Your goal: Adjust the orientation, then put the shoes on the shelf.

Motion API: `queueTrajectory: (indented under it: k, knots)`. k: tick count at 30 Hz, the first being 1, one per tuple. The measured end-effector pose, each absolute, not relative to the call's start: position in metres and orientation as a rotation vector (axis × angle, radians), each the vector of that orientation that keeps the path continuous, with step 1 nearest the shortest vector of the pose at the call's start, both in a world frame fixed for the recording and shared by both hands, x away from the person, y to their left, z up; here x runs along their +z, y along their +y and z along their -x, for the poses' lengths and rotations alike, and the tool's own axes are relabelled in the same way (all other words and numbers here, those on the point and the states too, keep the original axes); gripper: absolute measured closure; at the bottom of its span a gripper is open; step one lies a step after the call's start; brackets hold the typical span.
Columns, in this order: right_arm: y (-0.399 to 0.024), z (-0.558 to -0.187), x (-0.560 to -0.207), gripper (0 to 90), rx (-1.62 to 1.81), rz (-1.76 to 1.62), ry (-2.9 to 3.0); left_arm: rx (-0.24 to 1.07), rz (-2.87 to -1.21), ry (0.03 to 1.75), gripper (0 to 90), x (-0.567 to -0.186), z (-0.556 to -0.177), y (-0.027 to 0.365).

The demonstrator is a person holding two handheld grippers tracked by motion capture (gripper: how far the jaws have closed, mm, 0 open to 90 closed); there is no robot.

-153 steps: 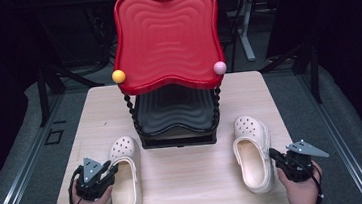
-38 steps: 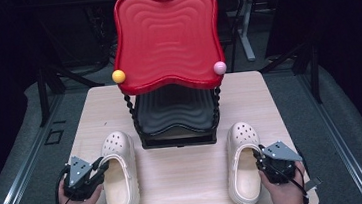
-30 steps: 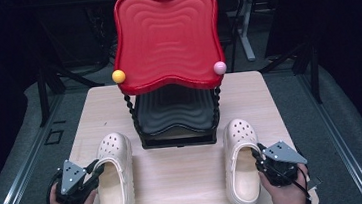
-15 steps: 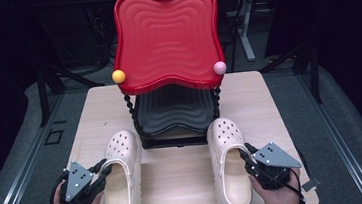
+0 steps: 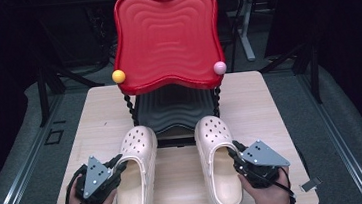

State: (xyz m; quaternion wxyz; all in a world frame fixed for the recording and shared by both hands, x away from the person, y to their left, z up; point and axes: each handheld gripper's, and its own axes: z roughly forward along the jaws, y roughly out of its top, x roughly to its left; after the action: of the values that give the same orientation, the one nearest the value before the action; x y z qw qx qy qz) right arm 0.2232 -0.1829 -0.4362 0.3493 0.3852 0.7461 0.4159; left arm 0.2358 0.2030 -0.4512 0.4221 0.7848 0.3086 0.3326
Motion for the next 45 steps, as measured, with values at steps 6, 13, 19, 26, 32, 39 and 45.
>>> queueTrajectory:
  k: [6,13,19,26,32,39,45]
  knots:
    - [-0.165,-0.232,-0.433,74.5,1.084,-0.964,1.938,0.836,-1.976,0.725,75.6,-0.445,-0.246,0.185]
    - [-0.148,-0.251,-0.432,74.6,1.062,-0.947,1.92,0.865,-1.982,0.698,75.7,-0.437,-0.266,0.165]
    - [-0.138,-0.272,-0.432,74.7,1.043,-0.959,1.903,0.918,-2.006,0.693,75.8,-0.434,-0.286,0.149]
    - [-0.128,-0.295,-0.429,74.8,1.015,-0.943,1.891,0.944,-2.015,0.708,75.9,-0.434,-0.307,0.137]
    - [-0.122,-0.313,-0.428,74.8,0.995,-0.943,1.884,0.965,-2.009,0.733,76.0,-0.435,-0.325,0.132]
    - [-0.113,-0.332,-0.429,74.7,0.975,-0.941,1.868,0.997,-2.024,0.706,75.9,-0.432,-0.346,0.123]
    - [-0.111,-0.349,-0.424,74.4,0.976,-0.953,1.855,1.017,-1.987,0.744,75.7,-0.429,-0.361,0.116]
